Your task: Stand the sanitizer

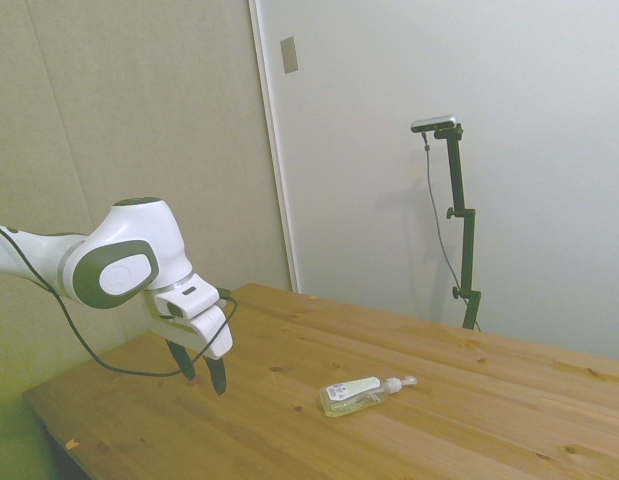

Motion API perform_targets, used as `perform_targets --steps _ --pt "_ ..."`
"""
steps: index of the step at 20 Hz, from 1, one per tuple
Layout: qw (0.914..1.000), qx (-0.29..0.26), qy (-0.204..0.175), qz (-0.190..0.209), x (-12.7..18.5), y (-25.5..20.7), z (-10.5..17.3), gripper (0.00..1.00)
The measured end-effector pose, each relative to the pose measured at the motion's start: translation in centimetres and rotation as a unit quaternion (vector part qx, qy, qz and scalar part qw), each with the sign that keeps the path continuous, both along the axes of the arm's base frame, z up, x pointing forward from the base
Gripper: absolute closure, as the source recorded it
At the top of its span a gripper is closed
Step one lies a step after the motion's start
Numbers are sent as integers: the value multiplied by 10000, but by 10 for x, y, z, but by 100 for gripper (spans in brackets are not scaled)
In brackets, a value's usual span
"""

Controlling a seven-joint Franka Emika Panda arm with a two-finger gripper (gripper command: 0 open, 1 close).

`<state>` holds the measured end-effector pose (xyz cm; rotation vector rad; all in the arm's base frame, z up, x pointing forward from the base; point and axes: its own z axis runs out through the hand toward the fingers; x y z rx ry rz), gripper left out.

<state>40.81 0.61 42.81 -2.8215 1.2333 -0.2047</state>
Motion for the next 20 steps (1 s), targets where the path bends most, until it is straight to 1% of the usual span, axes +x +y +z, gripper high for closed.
perform_targets --steps 3,5,10,12,16,20 --pt "10000 -17 11 -23 2 -2 -1 0" --pt "9998 -10 -92 -179 11 -15 2 0" --pt "9952 -43 -553 -809 62 -75 19 0" --pt "9914 -118 -725 -1086 86 -99 23 0" --pt "9796 -311 -1075 -1671 141 -142 24 0" --pt "9706 -400 -1149 -2076 181 -186 13 0"
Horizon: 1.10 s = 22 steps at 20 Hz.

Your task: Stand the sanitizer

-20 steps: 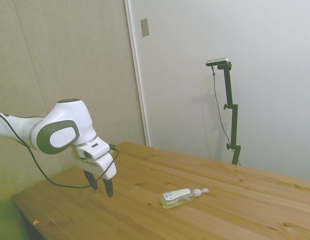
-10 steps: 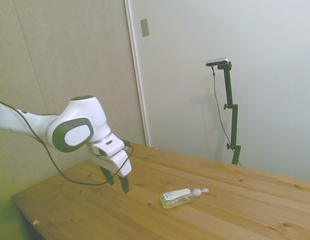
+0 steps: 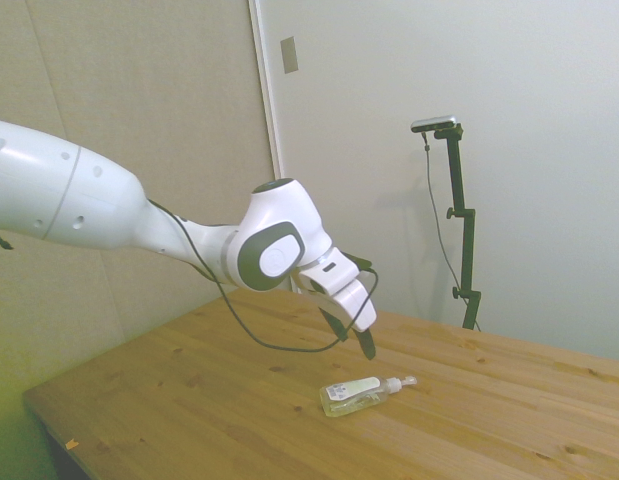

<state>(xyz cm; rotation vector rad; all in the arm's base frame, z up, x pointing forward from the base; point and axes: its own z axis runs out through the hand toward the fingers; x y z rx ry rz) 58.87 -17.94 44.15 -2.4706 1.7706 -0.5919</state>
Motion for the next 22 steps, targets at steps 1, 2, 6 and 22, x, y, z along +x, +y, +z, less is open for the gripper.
perform_targets --steps 1,2,6,22 --pt "10000 -21 -5 -67 6 -8 -2 0" --pt "9999 -35 -6 -128 11 -16 -5 0" --pt "9994 -29 44 -330 22 -40 -24 0" --pt "9983 78 233 -538 57 -66 -93 100"
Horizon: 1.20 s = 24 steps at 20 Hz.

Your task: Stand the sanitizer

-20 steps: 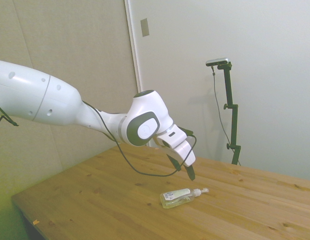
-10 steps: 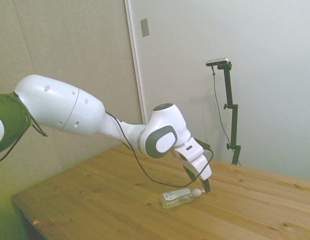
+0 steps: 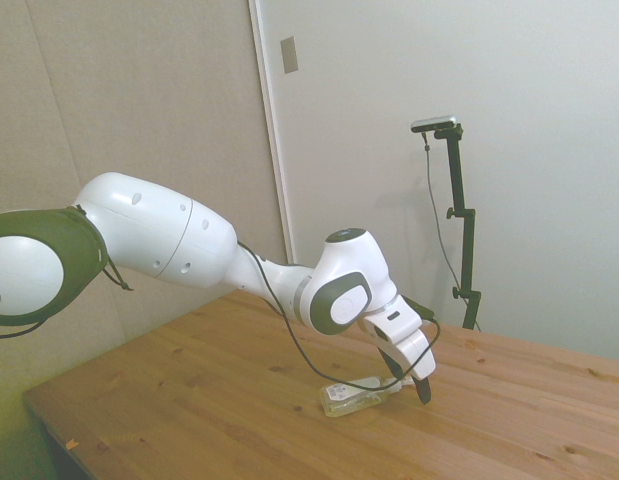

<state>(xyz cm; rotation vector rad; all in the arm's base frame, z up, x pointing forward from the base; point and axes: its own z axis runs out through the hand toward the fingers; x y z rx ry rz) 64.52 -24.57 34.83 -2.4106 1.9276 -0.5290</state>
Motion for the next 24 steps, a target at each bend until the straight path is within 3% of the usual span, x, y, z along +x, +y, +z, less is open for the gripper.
perform_targets --steps 24 --pt "9980 608 72 152 -8 5 2 100"
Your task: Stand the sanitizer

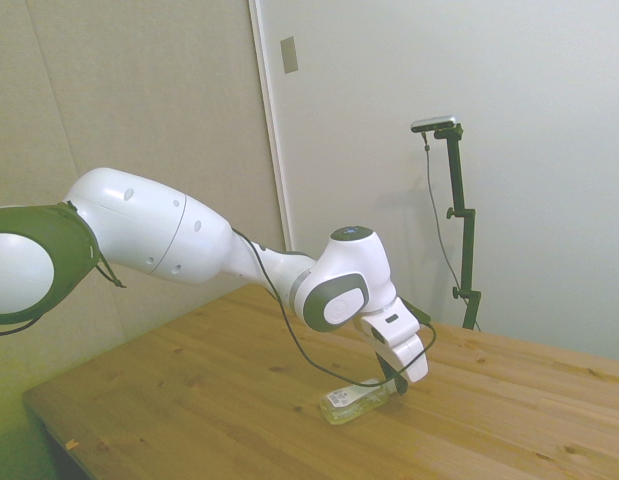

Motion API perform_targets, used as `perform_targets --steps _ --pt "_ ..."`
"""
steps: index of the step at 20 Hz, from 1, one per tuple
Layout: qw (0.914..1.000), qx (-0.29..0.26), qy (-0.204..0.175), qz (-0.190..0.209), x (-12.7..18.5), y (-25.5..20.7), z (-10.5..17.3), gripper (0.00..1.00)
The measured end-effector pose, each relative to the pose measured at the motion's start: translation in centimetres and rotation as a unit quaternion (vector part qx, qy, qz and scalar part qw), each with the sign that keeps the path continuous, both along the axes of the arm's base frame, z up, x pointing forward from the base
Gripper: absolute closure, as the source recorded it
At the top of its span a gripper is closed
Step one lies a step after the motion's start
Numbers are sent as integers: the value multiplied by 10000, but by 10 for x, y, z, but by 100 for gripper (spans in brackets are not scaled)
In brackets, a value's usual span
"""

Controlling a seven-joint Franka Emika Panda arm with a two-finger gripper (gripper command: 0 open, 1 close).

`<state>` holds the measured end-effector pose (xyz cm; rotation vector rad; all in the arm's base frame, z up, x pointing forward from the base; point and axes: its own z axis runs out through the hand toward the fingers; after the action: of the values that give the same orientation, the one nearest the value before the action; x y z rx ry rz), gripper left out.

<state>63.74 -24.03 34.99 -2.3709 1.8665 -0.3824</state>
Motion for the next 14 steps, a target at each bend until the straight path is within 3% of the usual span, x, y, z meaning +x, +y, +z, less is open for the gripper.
perform_targets --steps 5,10,14 --pt "10000 24 -56 73 2 8 9 100" --pt "9976 -227 -614 222 -1 39 59 100" --pt "9927 -582 -1021 280 -9 82 84 100"
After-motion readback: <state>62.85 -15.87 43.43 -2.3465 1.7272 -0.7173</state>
